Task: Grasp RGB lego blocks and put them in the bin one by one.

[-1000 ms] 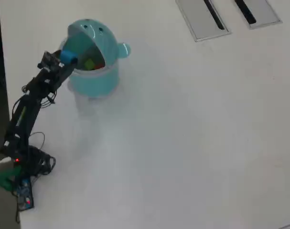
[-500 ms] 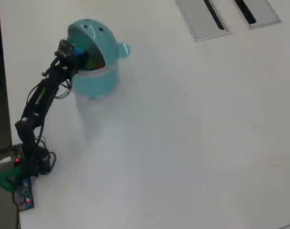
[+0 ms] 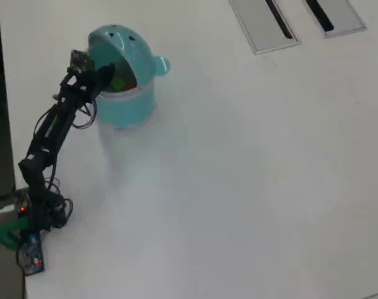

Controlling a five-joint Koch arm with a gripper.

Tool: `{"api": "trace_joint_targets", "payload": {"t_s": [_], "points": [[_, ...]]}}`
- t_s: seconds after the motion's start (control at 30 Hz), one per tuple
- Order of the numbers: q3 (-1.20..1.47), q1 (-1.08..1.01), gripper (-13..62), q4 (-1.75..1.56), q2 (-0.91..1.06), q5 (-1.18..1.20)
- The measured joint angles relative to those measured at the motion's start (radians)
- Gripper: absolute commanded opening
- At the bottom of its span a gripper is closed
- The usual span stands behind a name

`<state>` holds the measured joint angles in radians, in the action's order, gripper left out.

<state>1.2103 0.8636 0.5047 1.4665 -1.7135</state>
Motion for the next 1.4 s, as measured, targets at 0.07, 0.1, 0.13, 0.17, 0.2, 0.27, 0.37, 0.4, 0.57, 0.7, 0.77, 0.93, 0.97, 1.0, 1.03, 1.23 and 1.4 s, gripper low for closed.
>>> {"api": "trace_joint_targets", "payload": {"t_s": [0.07, 0.1, 0.13, 0.17, 0.2, 0.27, 0.37, 0.4, 0.57, 0.7, 0.77, 0.93, 0.97, 1.0, 1.03, 1.23, 1.4], "points": [[0.003, -0.003, 28.7, 0.0, 0.029, 0.0], [0.017, -0.011, 28.7, -0.003, 0.048, -0.002], [0.028, -0.018, 28.7, -0.003, 0.064, -0.002], [0.048, -0.026, 28.7, -0.003, 0.081, 0.0], [0.067, -0.035, 28.7, -0.003, 0.098, 0.0], [0.11, -0.046, 28.7, -0.006, 0.132, 0.002], [0.202, -0.066, 28.7, -0.058, 0.189, 0.025], [0.233, -0.075, 28.6, -0.074, 0.212, 0.037], [0.328, -0.127, 28.6, -0.101, 0.327, 0.087], [0.391, -0.179, 28.6, -0.127, 0.403, 0.167], [0.423, -0.212, 28.6, -0.146, 0.437, 0.227], [0.469, -0.284, 28.5, -0.155, 0.52, 0.374], [0.482, -0.298, 28.5, -0.155, 0.537, 0.403], [0.499, -0.305, 28.6, -0.155, 0.552, 0.431], [0.518, -0.313, 28.5, -0.163, 0.571, 0.451], [0.604, -0.368, 28.6, -0.229, 0.658, 0.54], [0.65, -0.436, 28.5, -0.242, 0.719, 0.684]]}}
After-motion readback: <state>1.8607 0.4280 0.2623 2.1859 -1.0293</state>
